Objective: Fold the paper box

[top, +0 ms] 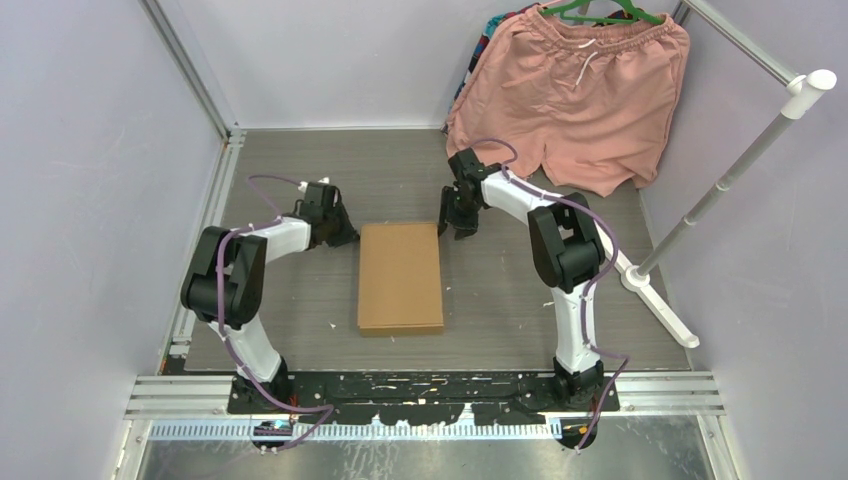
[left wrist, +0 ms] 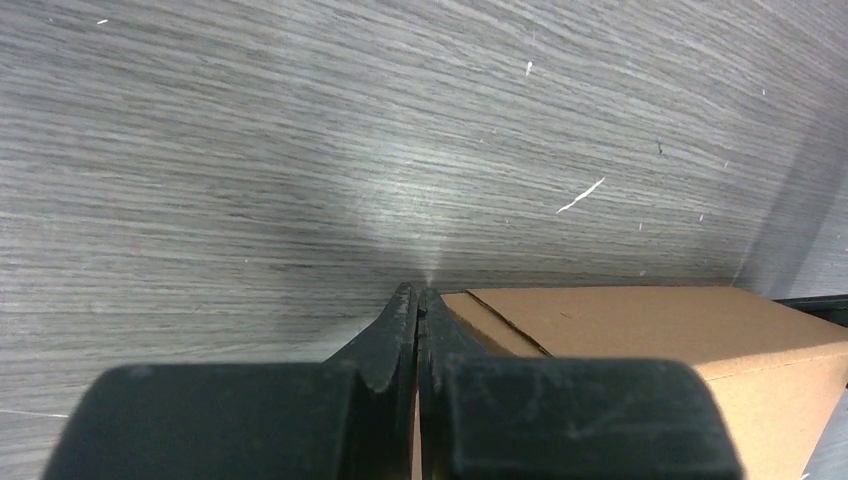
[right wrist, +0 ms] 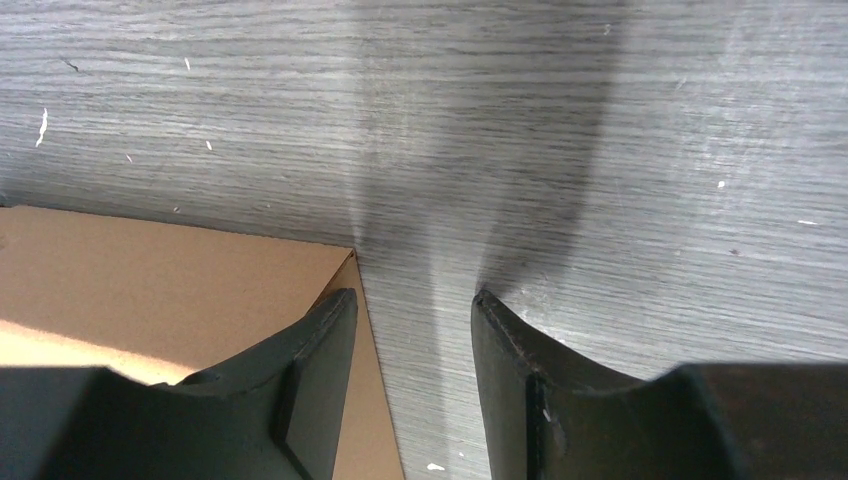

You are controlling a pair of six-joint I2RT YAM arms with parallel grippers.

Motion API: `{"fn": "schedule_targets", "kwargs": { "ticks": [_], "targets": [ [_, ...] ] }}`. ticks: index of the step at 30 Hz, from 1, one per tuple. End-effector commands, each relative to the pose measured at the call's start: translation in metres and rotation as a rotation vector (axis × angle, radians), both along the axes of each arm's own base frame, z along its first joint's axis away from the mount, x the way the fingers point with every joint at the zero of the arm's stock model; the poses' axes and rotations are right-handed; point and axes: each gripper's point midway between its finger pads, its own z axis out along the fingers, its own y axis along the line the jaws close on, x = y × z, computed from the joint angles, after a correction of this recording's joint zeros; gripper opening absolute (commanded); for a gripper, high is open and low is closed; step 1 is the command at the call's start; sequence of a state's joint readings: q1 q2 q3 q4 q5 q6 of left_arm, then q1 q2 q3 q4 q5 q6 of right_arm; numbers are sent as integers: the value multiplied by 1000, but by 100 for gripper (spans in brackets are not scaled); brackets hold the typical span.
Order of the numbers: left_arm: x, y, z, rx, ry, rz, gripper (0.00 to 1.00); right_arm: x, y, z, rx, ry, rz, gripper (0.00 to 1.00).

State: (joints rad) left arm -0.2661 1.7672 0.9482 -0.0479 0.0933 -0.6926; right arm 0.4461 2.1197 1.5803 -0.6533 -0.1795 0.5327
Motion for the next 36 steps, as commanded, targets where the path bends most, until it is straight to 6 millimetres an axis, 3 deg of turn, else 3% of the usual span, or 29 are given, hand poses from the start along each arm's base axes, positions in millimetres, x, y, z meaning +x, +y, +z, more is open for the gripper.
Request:
{"fn": "schedule_targets", "kwargs": {
  "ticks": [1,10,15,18,22,24,28,31,36],
  "targets": [
    [-3,-44,8,-113,-37,-93,0,-4,51,7,93,-18,57,52],
    [-7,-57,17,-153,-60,-104,0,-7,72,8,100,-23,86,52],
    [-11,-50,18,-117,-58,-101,0,-7,67,10,83,-31,91,53],
    [-14,-23,16,-82,-39,-60,1,-6,44,8,63,-29,64,54],
    [-19,16,22,-48,-15,-9,11,-3,-2,13,8,-48,17,59],
    [-19,30,32,-36,-22,5,16,-3,-23,22,-30,-69,-2,61],
    [-14,45,50,-21,-30,20,24,-14,-46,35,-110,-102,3,69],
    [-6,55,62,-13,-55,39,30,-29,-60,44,-150,-116,2,73],
    [24,55,79,-45,-82,21,33,-78,-83,52,-228,-136,10,80]
  ]
}}
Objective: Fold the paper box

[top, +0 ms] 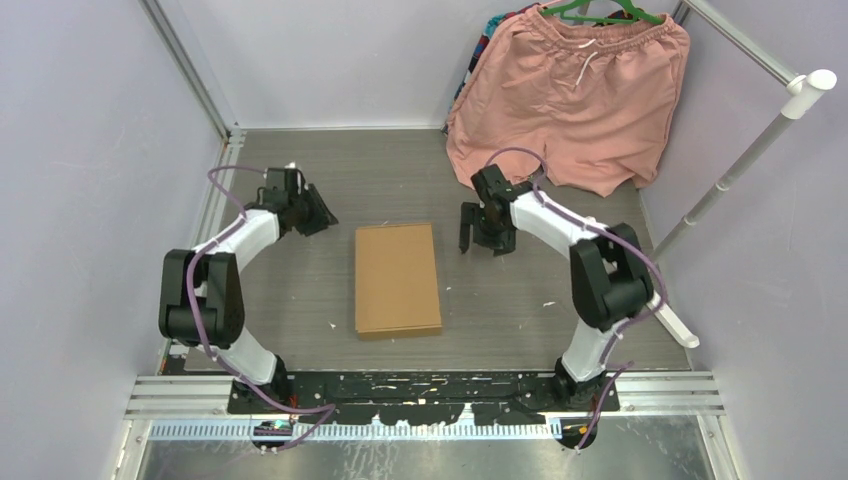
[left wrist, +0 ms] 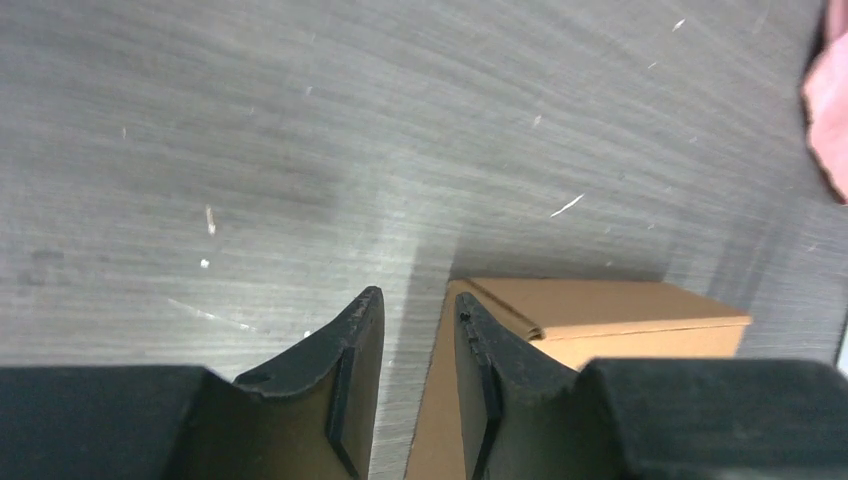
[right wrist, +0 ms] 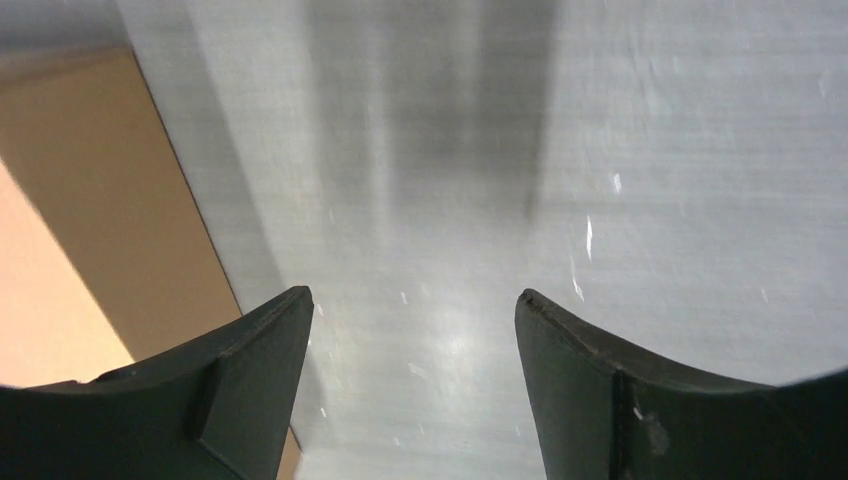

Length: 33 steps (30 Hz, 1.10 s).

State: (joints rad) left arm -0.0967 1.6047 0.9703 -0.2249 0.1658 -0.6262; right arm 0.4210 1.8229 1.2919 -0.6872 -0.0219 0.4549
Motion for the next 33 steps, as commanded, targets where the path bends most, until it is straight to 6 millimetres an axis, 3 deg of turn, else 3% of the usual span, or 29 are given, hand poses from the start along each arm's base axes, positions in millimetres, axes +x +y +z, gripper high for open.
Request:
{"fn": "schedule_targets", "kwargs": {
  "ticks": [1,5,10,14,19,27,33],
  "targets": [
    [35,-7,31,-35,-72,-59,33,-38,-16,30,-66,-79,27,79],
    [60,-20,34,-90,-73,-93,31,-88,-9,35,-67,-100,61,78],
    [81,-31,26,-133,-65,-121,30,-142,31,33,16,-97,134,73],
    [84,-36,16,-145,-49,-146,30,-170,53,30,47,-113,157,70],
    [86,-55,2,-168,-31,-193,32,-183,77,21,101,-105,175,69],
    [79,-78,-14,-160,-10,-248,30,-188,100,6,172,-61,187,69],
    [81,-77,-16,-141,-5,-248,29,-200,87,13,142,-70,196,69]
  ]
}}
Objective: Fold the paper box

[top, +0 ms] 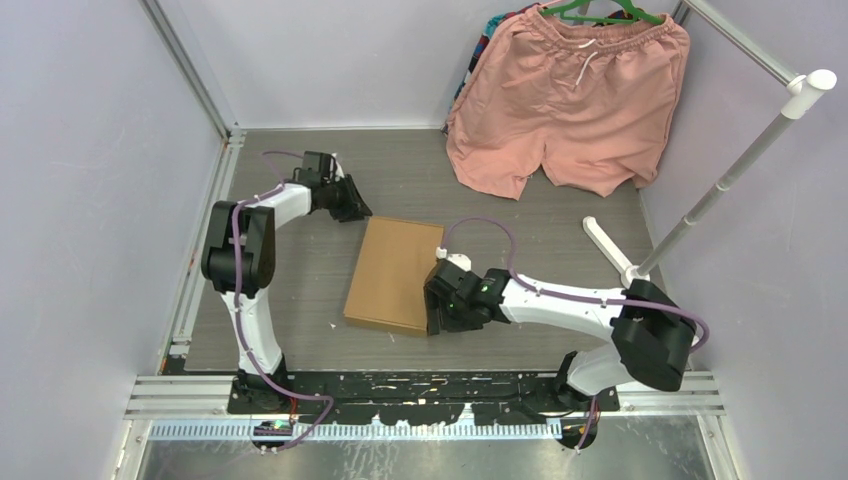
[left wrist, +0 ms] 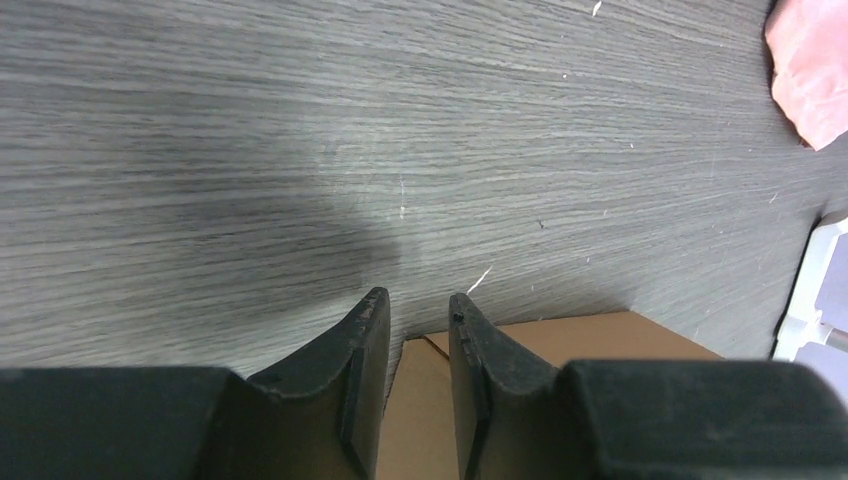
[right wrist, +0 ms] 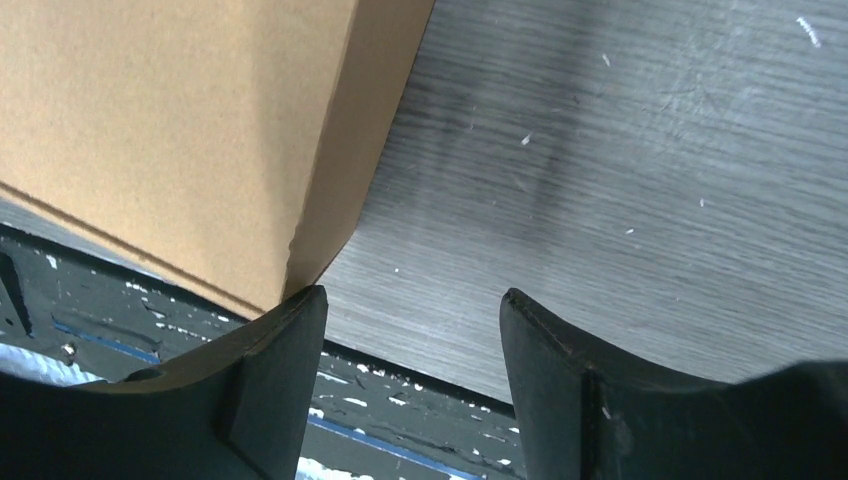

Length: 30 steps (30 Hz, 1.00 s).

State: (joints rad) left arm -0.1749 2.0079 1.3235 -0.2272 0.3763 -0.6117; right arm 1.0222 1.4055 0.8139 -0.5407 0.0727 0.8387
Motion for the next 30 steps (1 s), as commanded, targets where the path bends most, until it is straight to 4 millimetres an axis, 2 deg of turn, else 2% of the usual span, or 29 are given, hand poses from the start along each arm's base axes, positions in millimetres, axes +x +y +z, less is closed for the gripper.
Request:
{"fn": "schedule_targets", "kwargs": {
  "ticks": [1,4,8,18,24,30],
  "targets": [
    [20,1,17,2,-78,-20,29,-3,-4,17,22,-39,-15,69],
    [28,4,20,25,-92,-15,29,-10,-11,22,5,-41,0,70],
    [37,2,26,24,-103,-19,29,-19,-5,27,5,-52,24,70],
    [51,-13,31,-25,-139,-62,28,-16,24,25,37,-83,37,70],
    [54,-29,24,-50,-141,-103,28,-5,39,35,36,-132,34,70],
    [57,-35,20,-58,-146,-121,27,-3,46,38,15,-149,49,70]
  ]
}}
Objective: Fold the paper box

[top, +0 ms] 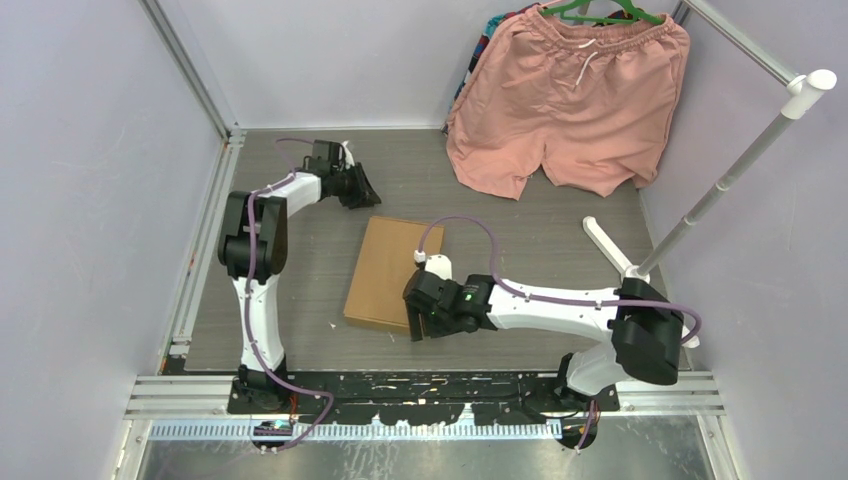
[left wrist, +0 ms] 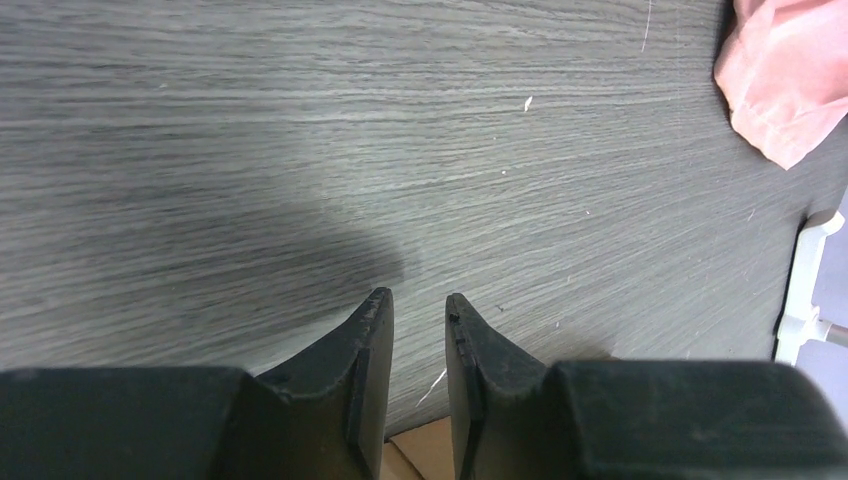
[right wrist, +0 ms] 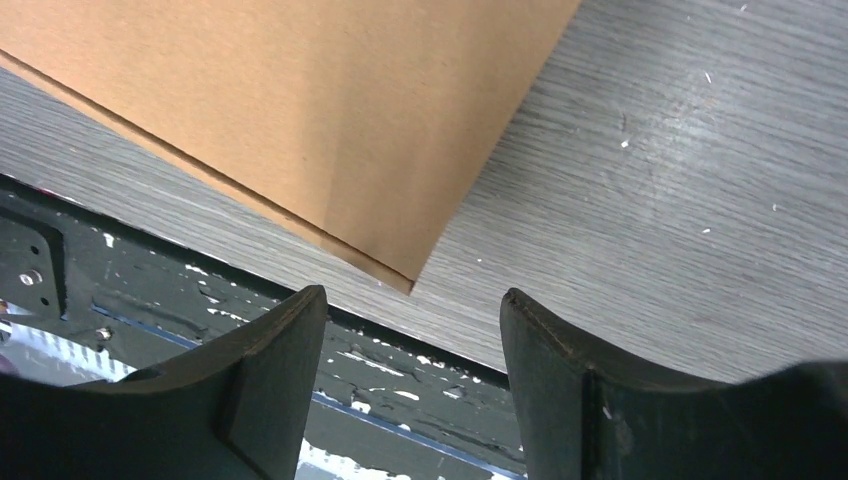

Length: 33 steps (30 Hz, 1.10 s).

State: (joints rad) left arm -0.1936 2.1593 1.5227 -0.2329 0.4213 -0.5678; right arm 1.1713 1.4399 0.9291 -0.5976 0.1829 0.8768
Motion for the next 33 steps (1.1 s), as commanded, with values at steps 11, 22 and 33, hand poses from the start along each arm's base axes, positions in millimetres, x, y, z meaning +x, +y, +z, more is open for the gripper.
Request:
{"fn": "schedule_targets", "kwargs": {
  "ticks": [11,22,33],
  "targets": [
    [9,-16,31,-60,-111,-71,25,21,-13,-8,-113,-86,-45,71],
    [-19,-13,29,-49,-95,-83,24,70,-48,-6,-46,-64,-172,71],
    [-68,3,14,-27,-23,4,23,173,-57,3,71,-55,-258,71]
  ]
}}
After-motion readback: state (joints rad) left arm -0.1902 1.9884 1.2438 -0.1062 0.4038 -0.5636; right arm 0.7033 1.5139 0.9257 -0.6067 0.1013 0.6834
